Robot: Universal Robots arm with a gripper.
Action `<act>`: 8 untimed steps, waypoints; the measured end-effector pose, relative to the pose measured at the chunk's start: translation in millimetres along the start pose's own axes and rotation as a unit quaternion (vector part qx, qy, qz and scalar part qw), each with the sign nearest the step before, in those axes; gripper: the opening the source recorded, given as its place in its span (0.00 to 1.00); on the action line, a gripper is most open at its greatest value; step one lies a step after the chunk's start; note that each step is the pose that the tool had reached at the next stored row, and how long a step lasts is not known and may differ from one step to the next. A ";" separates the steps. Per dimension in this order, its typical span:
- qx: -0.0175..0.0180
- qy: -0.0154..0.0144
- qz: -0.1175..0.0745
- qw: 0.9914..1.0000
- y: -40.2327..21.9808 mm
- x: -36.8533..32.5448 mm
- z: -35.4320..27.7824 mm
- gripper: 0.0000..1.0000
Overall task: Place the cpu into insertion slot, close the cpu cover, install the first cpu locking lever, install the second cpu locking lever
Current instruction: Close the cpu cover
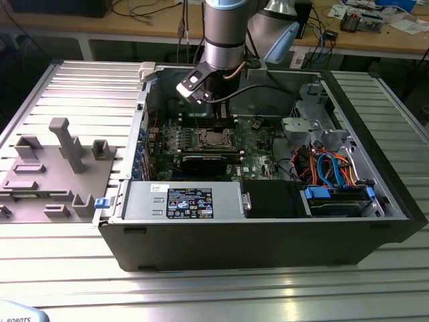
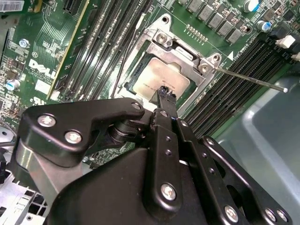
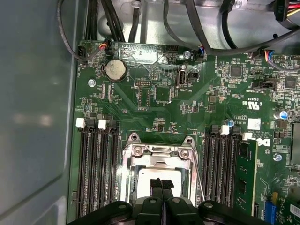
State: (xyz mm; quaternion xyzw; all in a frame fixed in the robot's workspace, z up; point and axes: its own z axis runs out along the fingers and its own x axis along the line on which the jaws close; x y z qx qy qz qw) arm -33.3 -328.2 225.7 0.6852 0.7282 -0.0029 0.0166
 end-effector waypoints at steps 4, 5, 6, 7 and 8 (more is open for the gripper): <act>0.000 0.000 0.000 1.000 -0.1 0.1 3.9 0.11; 0.000 0.000 0.000 1.000 -0.1 0.1 4.5 0.11; 0.000 0.000 0.000 1.000 -0.2 0.1 5.6 0.11; 0.000 0.000 0.000 1.000 -0.5 0.2 6.4 0.11; 0.000 0.000 0.000 1.000 -1.1 0.3 7.2 0.11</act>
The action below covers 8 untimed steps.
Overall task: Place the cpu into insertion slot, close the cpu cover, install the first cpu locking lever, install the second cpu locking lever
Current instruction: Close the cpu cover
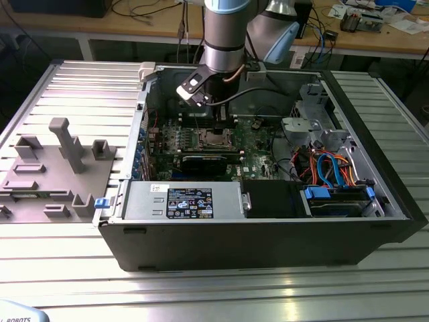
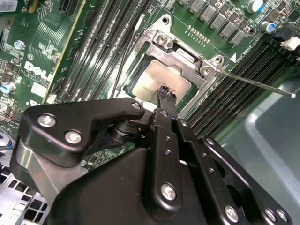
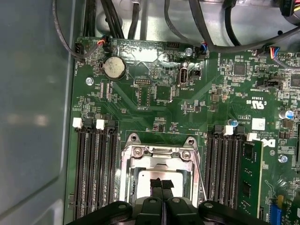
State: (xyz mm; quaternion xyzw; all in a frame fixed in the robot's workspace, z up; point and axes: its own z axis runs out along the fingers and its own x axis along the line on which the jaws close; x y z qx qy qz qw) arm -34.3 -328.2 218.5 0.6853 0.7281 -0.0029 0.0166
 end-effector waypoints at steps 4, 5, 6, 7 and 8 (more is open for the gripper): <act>0.000 0.000 0.000 1.000 -8.7 0.7 4.7 0.11; 0.000 0.000 0.000 1.000 -10.4 0.8 5.7 0.11; 0.000 0.000 0.000 1.000 -11.6 0.9 6.5 0.11; 0.000 0.000 0.000 1.000 -13.4 1.0 8.0 0.11; 0.000 0.000 0.000 1.000 -15.0 1.2 9.5 0.11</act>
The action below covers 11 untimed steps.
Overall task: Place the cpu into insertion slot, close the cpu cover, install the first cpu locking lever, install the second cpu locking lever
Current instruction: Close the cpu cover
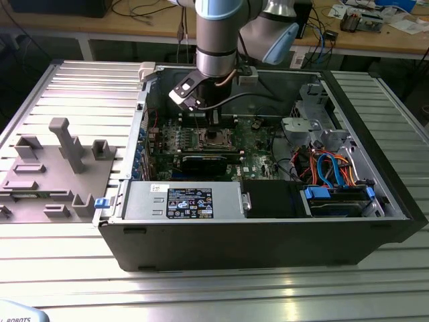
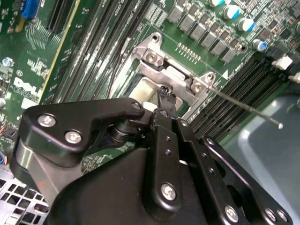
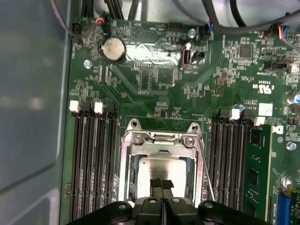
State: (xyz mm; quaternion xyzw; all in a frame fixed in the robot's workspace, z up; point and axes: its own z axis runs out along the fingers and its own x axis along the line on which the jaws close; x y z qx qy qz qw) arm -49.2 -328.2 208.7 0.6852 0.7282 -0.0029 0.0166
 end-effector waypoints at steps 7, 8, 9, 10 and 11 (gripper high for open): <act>0.000 0.000 0.000 1.000 -4.6 0.2 4.7 0.11; 0.000 0.000 0.000 1.000 -4.6 0.2 4.8 0.11; 0.000 0.000 0.000 1.000 -4.3 0.3 4.9 0.11; 0.000 0.000 0.000 1.000 -3.6 0.2 4.6 0.11; 0.000 0.000 0.000 1.000 -2.5 0.2 4.3 0.11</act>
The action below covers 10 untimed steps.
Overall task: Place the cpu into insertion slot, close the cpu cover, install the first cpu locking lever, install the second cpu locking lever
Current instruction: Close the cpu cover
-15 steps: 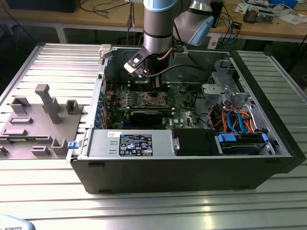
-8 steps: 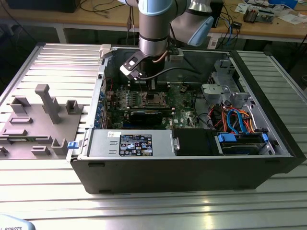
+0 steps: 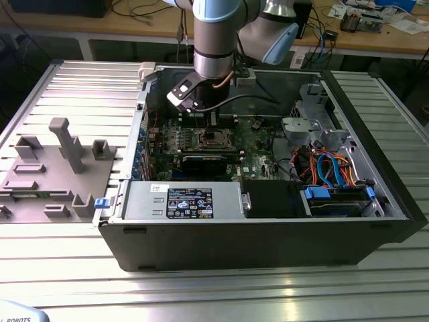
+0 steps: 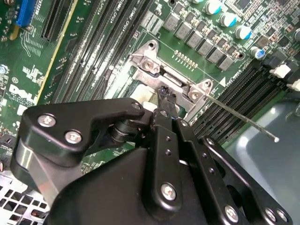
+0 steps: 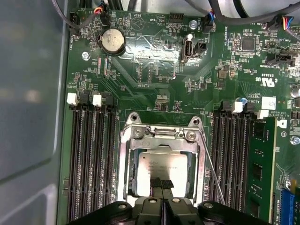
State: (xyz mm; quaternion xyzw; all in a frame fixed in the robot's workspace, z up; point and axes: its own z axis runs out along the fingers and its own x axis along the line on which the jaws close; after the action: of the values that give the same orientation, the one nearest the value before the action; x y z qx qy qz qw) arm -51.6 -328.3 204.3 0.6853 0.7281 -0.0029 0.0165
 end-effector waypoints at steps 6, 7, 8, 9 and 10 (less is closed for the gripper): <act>0.003 0.000 0.000 1.000 14.0 -0.9 -0.6 0.11; 0.004 0.000 0.000 1.000 15.7 -1.0 -0.7 0.11; 0.004 0.000 0.000 1.000 17.4 -1.1 -0.9 0.11; 0.005 0.000 0.000 1.000 18.6 -1.2 -1.2 0.11; 0.005 0.000 0.000 1.000 19.7 -1.2 -1.5 0.11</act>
State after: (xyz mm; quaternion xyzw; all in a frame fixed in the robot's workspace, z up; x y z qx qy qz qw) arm -31.8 -328.2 206.2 0.6851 0.7283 -0.0064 0.0128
